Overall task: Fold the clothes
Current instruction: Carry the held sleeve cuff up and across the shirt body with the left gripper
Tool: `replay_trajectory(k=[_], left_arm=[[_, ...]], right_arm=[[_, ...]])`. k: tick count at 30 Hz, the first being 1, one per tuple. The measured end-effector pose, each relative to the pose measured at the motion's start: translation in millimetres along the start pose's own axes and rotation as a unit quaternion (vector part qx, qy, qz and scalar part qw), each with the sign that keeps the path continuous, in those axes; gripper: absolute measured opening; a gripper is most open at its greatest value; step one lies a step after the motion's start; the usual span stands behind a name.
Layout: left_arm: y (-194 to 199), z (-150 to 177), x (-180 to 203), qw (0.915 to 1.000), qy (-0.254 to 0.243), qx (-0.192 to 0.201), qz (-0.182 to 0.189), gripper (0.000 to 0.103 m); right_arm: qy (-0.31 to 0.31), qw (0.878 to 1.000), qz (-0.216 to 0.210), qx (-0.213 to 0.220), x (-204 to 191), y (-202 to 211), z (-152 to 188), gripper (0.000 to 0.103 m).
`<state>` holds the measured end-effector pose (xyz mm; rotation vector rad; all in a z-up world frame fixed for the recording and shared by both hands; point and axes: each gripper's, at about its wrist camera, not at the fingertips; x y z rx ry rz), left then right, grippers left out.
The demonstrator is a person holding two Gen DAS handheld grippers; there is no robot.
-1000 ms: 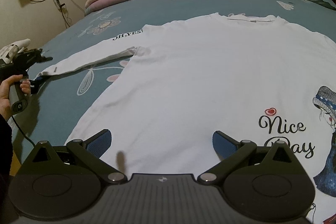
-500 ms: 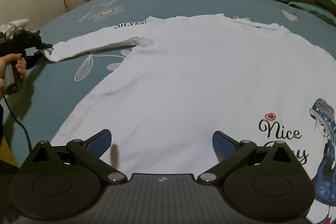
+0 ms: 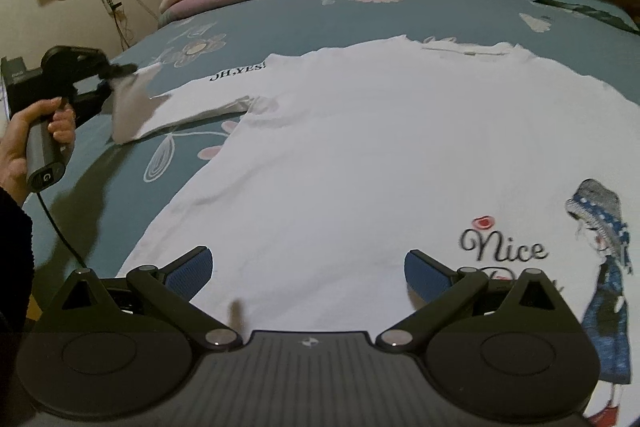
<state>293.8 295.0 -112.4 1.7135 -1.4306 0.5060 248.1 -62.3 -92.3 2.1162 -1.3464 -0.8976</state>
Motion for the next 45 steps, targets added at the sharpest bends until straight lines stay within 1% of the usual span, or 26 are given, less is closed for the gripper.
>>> replay_trajectory(k=[6,9,12,15,18,22,25,29,34,41,45], left_arm=[[-15.2,18.7,34.7,0.9987,-0.029,-0.027,0.031,0.006],[-22.4,31.6,54.9,0.9969,-0.057,-0.044,0.033,0.006],[-29.0,40.3,73.8,0.9945,-0.074,-0.063,0.039,0.006],[-35.1,46.9,94.4,0.9913,-0.097,-0.080,0.039,0.006],[-39.6,51.2,116.1,0.9881,-0.109,-0.097,0.049,0.006],[-43.2,53.8,145.9,0.9841,-0.129,-0.110,0.052,0.006],[-45.4,57.0,165.8,0.9818,-0.143,-0.115,0.051,0.006],[-50.2,66.5,190.5,0.9787,-0.160,-0.121,0.045,0.006],[-58.5,84.3,218.9,0.9739,-0.174,-0.137,0.049,0.006],[-80.8,115.5,252.3,0.9663,-0.195,-0.160,0.053,0.006],[-94.7,137.9,262.1,0.9623,-0.208,-0.170,0.042,0.006]], right_arm=[[-0.007,1.000,0.016,0.008,14.9,15.7,-3.1,0.103],[-0.013,1.000,0.020,0.008,23.4,24.4,-5.5,0.103],[-0.009,1.000,0.016,0.008,30.2,32.5,-6.4,0.103],[0.001,1.000,0.025,0.009,36.5,36.9,-3.9,0.103],[-0.003,1.000,0.016,0.007,45.4,42.2,0.1,0.103],[-0.013,1.000,0.001,0.003,55.8,48.3,4.5,0.103],[-0.021,1.000,-0.008,-0.009,66.0,47.8,5.3,0.103],[-0.032,0.999,-0.018,0.002,81.7,53.9,5.2,0.103],[-0.051,0.998,-0.022,0.022,102.6,64.7,5.4,0.103],[-0.068,0.997,-0.020,0.029,125.7,81.0,11.0,0.103],[-0.070,0.997,-0.010,0.030,135.1,90.2,14.7,0.103]])
Point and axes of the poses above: each gripper's, at about its wrist camera, not at the fingertips, and y roughly against the way its jaws point, x to its right, z to its underside, and after that the axes turned 5 degrees about -y, right-handed
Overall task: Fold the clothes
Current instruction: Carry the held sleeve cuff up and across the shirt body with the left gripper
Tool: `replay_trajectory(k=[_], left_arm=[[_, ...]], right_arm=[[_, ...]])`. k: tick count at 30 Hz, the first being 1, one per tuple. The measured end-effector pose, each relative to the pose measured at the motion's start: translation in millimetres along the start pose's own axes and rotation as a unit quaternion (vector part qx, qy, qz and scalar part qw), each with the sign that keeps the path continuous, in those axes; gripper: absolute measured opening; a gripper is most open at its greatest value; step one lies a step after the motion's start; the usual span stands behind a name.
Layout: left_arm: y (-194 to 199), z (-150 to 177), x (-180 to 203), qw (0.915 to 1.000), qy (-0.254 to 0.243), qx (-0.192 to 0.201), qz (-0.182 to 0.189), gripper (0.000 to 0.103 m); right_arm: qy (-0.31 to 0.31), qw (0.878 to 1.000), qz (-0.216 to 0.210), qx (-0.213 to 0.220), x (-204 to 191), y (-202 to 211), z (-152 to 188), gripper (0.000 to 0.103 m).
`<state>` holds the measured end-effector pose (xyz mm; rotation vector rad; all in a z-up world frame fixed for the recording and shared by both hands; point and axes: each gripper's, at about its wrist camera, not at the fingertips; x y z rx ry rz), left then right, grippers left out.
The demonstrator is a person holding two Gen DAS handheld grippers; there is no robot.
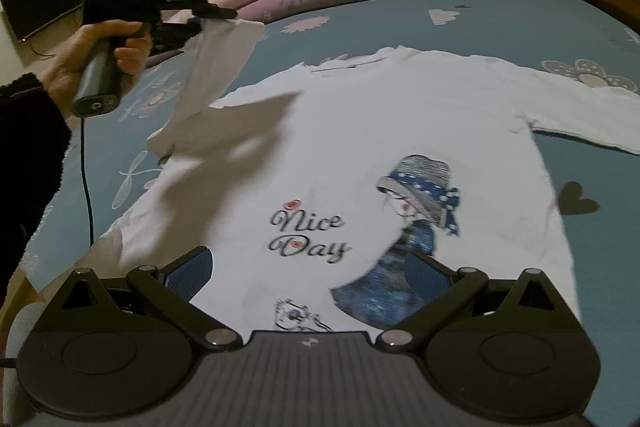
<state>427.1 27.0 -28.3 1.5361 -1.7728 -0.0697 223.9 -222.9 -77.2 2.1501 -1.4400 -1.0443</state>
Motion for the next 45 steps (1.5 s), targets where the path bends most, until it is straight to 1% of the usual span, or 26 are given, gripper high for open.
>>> replay_trajectory(k=[4,9,14,26,32,38,41,43,45], left_arm=[[-17.8,18.5,17.0,0.9993,-0.025,-0.003,-0.027,0.006],[-41.4,41.0,38.6,0.9974,-0.056,-0.014,-0.044,0.006],[-55.3,59.9,60.0,0.9926,-0.103,-0.029,-0.058,0.006],[-73.0,82.4,96.5,0.9842,-0.162,-0.058,-0.045,0.006],[-86.2,92.0,113.6,0.9781,-0.190,-0.072,-0.042,0.006],[-98.4,103.5,121.4,0.9680,-0.229,-0.091,-0.047,0.006],[-100.5,109.7,124.1,0.9607,-0.253,-0.104,-0.049,0.006],[-97.6,112.0,128.5,0.9547,-0.275,-0.103,-0.045,0.012],[-94.3,114.3,133.2,0.9482,-0.299,-0.100,-0.041,0.022]], right_arm=[[-0.004,1.000,0.006,-0.004,9.6,11.4,4.0,0.103],[0.001,1.000,0.027,-0.014,16.0,23.0,11.5,0.103],[-0.011,0.999,0.042,-0.016,24.6,32.6,17.3,0.103],[-0.020,0.998,0.051,-0.015,28.1,39.4,20.5,0.103],[-0.026,0.998,0.060,-0.014,31.8,42.9,21.5,0.103],[-0.030,0.997,0.071,-0.014,34.0,46.7,22.9,0.103],[-0.031,0.997,0.076,-0.015,33.9,47.5,23.3,0.103],[-0.031,0.996,0.079,-0.016,32.8,47.7,23.2,0.103],[-0.029,0.996,0.082,-0.016,30.7,47.9,22.9,0.103]])
Point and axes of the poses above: each gripper's, at about its wrist camera, not at the fingertips, and y roughly against the way its jaws point, x to its right, z to its underside, and after that the axes turned 5 degrees about -y, right-handed
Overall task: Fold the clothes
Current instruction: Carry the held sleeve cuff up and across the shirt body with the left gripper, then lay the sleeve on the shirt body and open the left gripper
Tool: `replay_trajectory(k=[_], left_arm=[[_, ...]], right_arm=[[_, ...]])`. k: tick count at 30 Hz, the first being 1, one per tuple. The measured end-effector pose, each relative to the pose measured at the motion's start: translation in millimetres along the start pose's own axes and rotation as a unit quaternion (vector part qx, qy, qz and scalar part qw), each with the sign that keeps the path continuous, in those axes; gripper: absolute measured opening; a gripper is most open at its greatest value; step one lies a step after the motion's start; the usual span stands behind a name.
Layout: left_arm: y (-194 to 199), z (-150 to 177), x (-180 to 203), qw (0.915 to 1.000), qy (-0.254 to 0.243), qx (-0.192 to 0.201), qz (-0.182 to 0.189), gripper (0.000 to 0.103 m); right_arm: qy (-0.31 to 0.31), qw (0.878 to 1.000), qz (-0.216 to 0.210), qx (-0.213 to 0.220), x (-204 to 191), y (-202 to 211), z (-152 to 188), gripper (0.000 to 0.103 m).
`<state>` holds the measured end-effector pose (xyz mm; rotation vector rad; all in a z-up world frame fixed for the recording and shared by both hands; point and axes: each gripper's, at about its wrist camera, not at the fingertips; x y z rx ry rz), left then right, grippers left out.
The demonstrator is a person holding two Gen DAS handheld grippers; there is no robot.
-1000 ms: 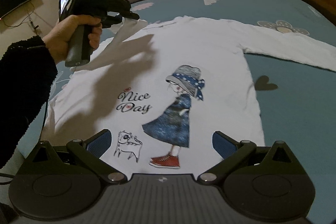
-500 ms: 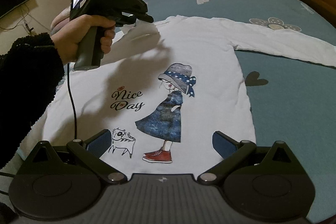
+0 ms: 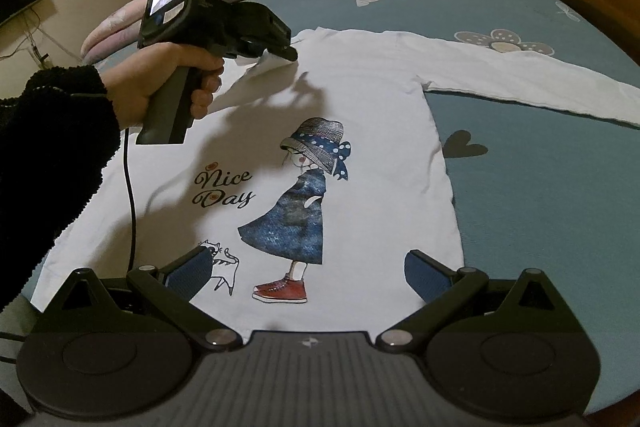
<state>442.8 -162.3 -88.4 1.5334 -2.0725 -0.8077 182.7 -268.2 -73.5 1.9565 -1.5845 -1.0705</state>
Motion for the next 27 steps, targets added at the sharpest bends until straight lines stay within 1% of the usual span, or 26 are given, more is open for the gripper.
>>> replay_trajectory(k=[2,3,4,5,7,8,11,13,14,16,18,20,22,23,24,27], left_arm=[[3.4,-0.1,5.0,0.9997,-0.024,0.004,0.001,0.030],[4.7,-0.8,7.7,0.9993,-0.039,0.002,-0.001,0.037],[5.8,-1.6,10.4,0.9986,-0.053,-0.001,-0.002,0.041],[6.6,-1.7,14.7,0.9972,-0.075,-0.006,-0.006,0.049],[8.1,-1.7,23.7,0.9925,-0.120,-0.016,-0.017,0.052],[8.5,-0.7,28.8,0.9892,-0.143,-0.020,-0.024,0.057],[9.7,2.9,44.4,0.9752,-0.215,-0.031,-0.045,0.058],[12.1,3.8,49.4,0.9693,-0.238,-0.033,-0.051,0.059],[14.4,3.3,49.2,0.9689,-0.240,-0.033,-0.049,0.059],[19.9,0.9,45.0,0.9717,-0.231,-0.033,-0.038,0.060],[26.7,-1.9,38.8,0.9747,-0.219,-0.032,-0.027,0.065],[35.5,-7.5,31.7,0.9792,-0.200,-0.036,-0.008,0.067],[45.9,-16.3,22.4,0.9849,-0.170,-0.030,0.018,0.069],[51.8,-21.1,18.2,0.9869,-0.156,-0.026,0.028,0.073],[57.5,-25.5,15.6,0.9877,-0.151,-0.021,0.035,0.074],[72.8,-34.8,13.2,0.9863,-0.161,-0.009,0.033,0.075]], right_arm=[[0.002,1.000,0.002,0.000,-2.6,0.8,0.0,0.103],[0.003,1.000,0.004,0.001,-3.8,1.5,0.2,0.103],[0.005,1.000,0.006,0.002,-5.6,3.1,0.3,0.103],[0.007,1.000,0.007,0.003,-7.3,4.7,0.4,0.103],[0.010,1.000,0.011,0.006,-9.9,8.2,0.6,0.103],[0.011,1.000,0.012,0.008,-11.2,9.9,0.7,0.103],[0.011,1.000,0.018,0.013,-15.3,16.3,2.0,0.103],[0.011,1.000,0.020,0.017,-17.3,21.1,3.3,0.103],[0.012,1.000,0.022,0.018,-18.2,23.5,4.0,0.103],[0.013,0.999,0.025,0.021,-18.9,28.8,5.5,0.103],[0.013,0.999,0.029,0.025,-18.7,34.0,7.0,0.103],[0.009,0.999,0.030,0.027,-17.3,37.5,8.6,0.103],[0.002,0.999,0.030,0.029,-16.0,39.6,10.3,0.103],[0.000,0.999,0.030,0.029,-15.6,40.7,11.0,0.103],[-0.002,0.999,0.030,0.030,-15.7,41.8,11.8,0.103],[-0.001,0.999,0.028,0.035,-17.6,46.4,14.6,0.103]])
Point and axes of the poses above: each gripper's, at about its wrist camera, not at the fingertips, and y roughly against the way its jaws point, x to its right, z to its underside, and after that the axes turned 5 degrees about -y, right-handed
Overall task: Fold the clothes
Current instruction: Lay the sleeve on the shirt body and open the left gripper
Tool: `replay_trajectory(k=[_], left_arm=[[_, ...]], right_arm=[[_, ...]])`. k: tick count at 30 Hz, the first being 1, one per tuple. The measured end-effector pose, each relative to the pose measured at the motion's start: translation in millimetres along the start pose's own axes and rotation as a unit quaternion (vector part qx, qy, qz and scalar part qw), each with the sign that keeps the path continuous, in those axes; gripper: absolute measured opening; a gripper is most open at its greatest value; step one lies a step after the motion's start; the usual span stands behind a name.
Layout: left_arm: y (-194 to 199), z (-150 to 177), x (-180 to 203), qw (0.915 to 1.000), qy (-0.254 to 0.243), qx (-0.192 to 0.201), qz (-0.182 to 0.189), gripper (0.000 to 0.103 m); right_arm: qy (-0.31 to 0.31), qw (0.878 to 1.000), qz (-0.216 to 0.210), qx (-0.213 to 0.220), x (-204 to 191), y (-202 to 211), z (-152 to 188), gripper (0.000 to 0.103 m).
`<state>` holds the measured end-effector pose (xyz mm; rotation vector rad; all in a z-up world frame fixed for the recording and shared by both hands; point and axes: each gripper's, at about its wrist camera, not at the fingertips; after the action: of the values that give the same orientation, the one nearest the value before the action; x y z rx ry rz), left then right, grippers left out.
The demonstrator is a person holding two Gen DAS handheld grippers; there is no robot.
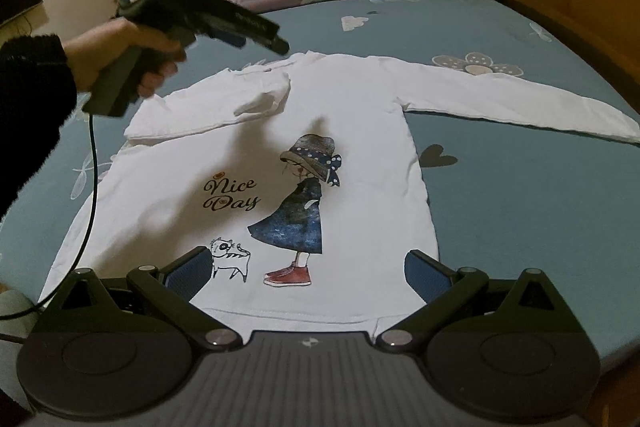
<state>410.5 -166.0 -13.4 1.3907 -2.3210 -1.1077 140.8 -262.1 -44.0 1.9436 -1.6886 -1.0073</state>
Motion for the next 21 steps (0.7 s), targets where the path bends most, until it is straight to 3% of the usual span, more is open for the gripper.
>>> replay_trajectory(k=[4,9,12,15,19,21], left_arm=[[18.6,-1.8,-8.9,1.0000,-0.002,0.003,0.002,0.075],[47.1,16.2,-44.8,0.9980,0.055,-0.029,0.009,0.075],[69.8,33.4,-73.9,0.9960,0.081,-0.036,-0.009,0.076],[90.6,60.1,-100.1,0.9941,0.099,-0.027,-0.035,0.083],[104.3,108.1,-127.8,0.9885,0.131,-0.020,-0.072,0.083],[106.3,137.2,-135.8,0.9840,0.167,-0.013,-0.062,0.083]], right_arm=[[-0.001,1.000,-0.003,0.005,-0.1,6.2,2.8,0.103],[-0.009,1.000,-0.008,0.006,2.0,9.0,5.2,0.103],[-0.015,1.000,-0.016,0.000,0.7,5.0,6.0,0.103],[-0.005,1.000,-0.022,0.000,-6.2,1.1,7.6,0.103],[0.027,0.999,-0.021,0.019,-21.7,-3.3,11.7,0.103],[0.041,0.999,-0.020,0.018,-28.8,-10.0,11.9,0.103]])
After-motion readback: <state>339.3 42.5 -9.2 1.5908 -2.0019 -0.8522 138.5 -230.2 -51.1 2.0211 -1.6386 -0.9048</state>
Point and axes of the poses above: each gripper's, at about its wrist camera, not at the fingertips, and y roughly against the way its jaws point, x to its right, z to its underside, and after that the axes turned 5 degrees about -y, right-handed
